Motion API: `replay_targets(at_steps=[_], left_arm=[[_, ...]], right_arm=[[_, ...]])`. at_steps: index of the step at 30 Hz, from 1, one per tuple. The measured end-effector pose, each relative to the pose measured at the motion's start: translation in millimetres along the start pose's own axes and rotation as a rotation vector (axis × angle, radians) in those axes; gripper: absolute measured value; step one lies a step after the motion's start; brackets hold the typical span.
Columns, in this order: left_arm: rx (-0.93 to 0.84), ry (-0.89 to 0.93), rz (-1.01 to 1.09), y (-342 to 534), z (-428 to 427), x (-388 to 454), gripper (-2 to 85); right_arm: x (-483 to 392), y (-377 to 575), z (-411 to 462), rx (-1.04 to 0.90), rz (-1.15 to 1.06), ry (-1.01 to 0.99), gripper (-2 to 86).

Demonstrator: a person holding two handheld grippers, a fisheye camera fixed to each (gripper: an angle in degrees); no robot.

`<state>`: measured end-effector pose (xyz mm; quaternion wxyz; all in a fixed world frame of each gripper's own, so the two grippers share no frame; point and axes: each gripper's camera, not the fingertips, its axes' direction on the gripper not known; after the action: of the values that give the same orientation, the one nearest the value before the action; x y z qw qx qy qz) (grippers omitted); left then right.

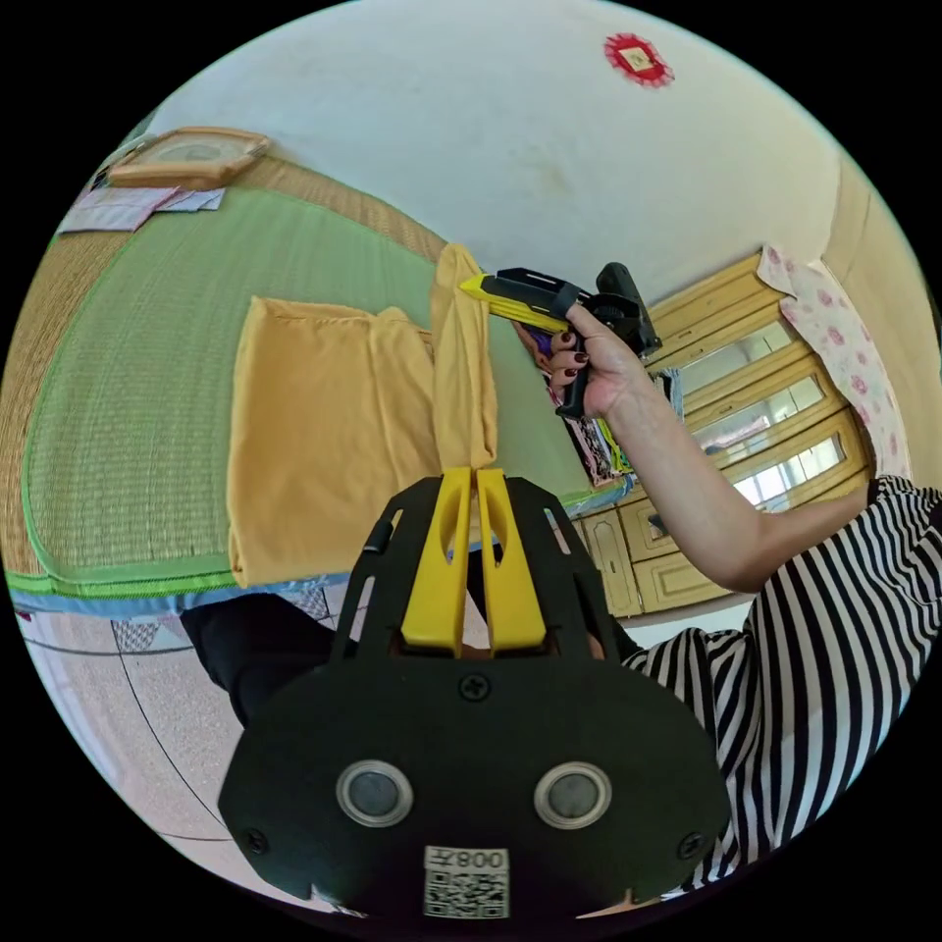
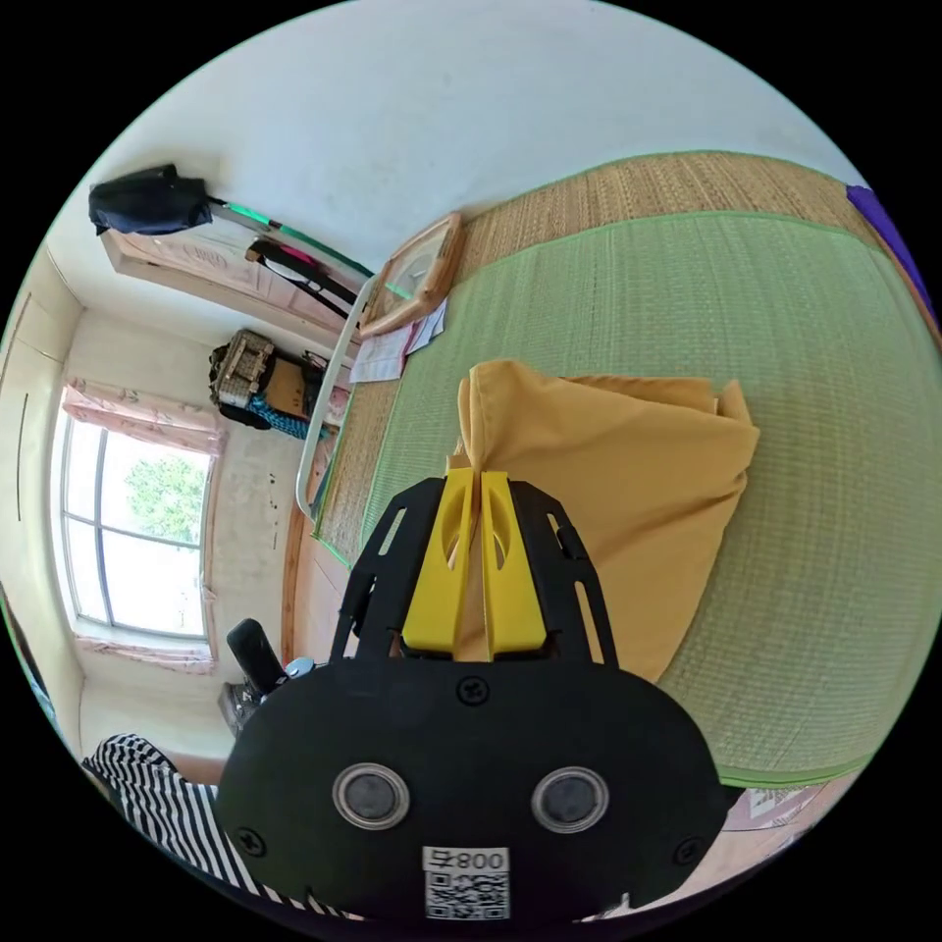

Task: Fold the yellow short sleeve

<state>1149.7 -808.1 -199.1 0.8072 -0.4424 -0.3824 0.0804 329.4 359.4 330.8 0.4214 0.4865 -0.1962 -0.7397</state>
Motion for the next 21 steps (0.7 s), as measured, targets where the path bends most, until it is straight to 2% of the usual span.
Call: replay_targets(at_steps=[8, 21], left_arm=[[0.023, 0.01, -0.151, 56, -29, -104, 0.7], [0.06, 0.057, -0.285, 120, -52, -204, 0.7]], right_arm=[[-76, -44, 46, -0.135, -0.029, 0.075, 0.7], [-159, -96, 73, -0.272, -0.065, 0.182, 0.8]])
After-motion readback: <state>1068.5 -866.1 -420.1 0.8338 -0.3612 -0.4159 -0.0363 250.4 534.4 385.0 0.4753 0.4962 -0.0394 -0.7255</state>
